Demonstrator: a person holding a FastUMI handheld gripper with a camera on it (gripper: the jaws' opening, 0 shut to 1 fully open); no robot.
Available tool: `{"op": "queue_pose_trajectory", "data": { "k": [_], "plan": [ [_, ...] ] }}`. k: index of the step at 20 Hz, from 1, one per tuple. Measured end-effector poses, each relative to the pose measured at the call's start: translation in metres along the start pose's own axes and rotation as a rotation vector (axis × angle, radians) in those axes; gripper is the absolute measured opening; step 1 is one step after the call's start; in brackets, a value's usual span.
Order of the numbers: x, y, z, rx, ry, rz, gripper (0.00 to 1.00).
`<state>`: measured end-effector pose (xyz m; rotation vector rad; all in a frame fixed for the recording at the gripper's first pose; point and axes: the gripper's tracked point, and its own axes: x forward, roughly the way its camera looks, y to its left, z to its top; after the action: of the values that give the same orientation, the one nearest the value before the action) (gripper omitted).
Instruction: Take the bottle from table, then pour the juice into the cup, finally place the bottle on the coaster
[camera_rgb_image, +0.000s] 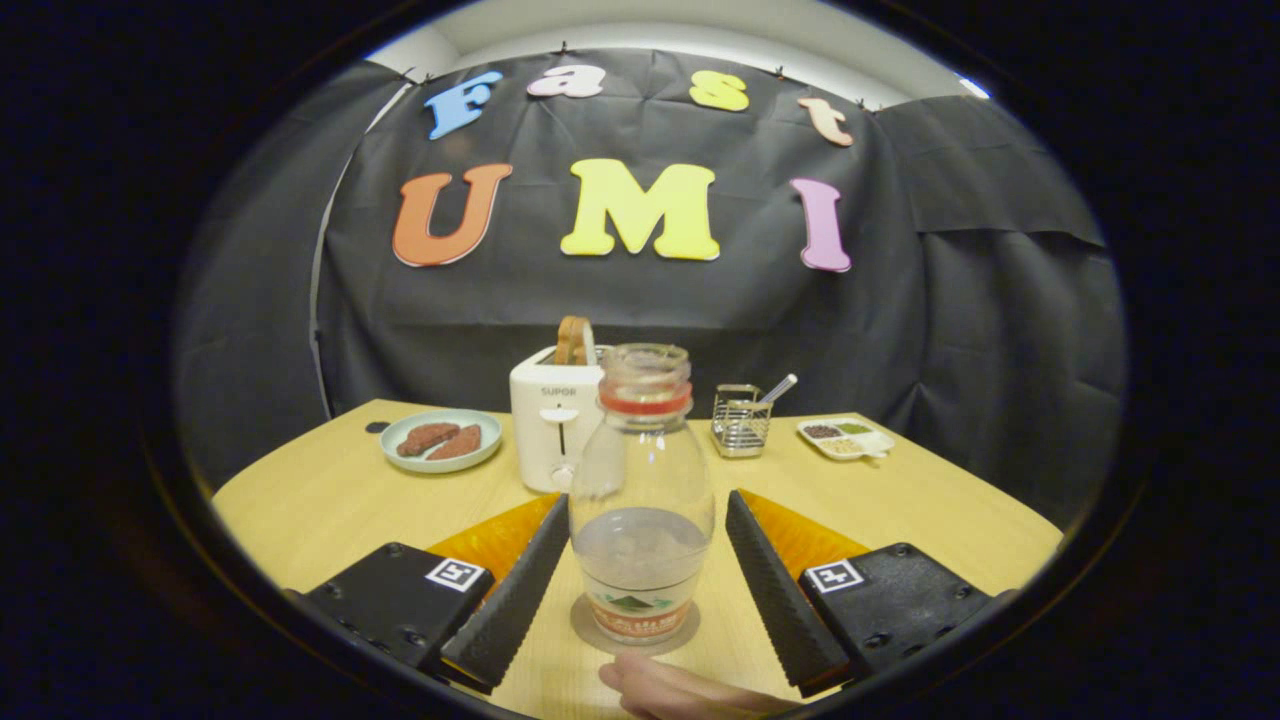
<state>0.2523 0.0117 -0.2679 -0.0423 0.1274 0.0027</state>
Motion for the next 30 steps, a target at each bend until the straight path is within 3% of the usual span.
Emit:
{"op": "queue_pose_trajectory", "data": {
  "k": [13, 18, 30],
  "plan": [
    [-0.073, -0.004, 0.091, -0.005, -0.078, -0.024, 1.0],
    [-0.117, -0.001, 0.118, -0.075, -0.09, -0.073, 1.0],
    [-0.218, 0.02, 0.198, -0.037, -0.186, -0.048, 1.0]
  ]
}}
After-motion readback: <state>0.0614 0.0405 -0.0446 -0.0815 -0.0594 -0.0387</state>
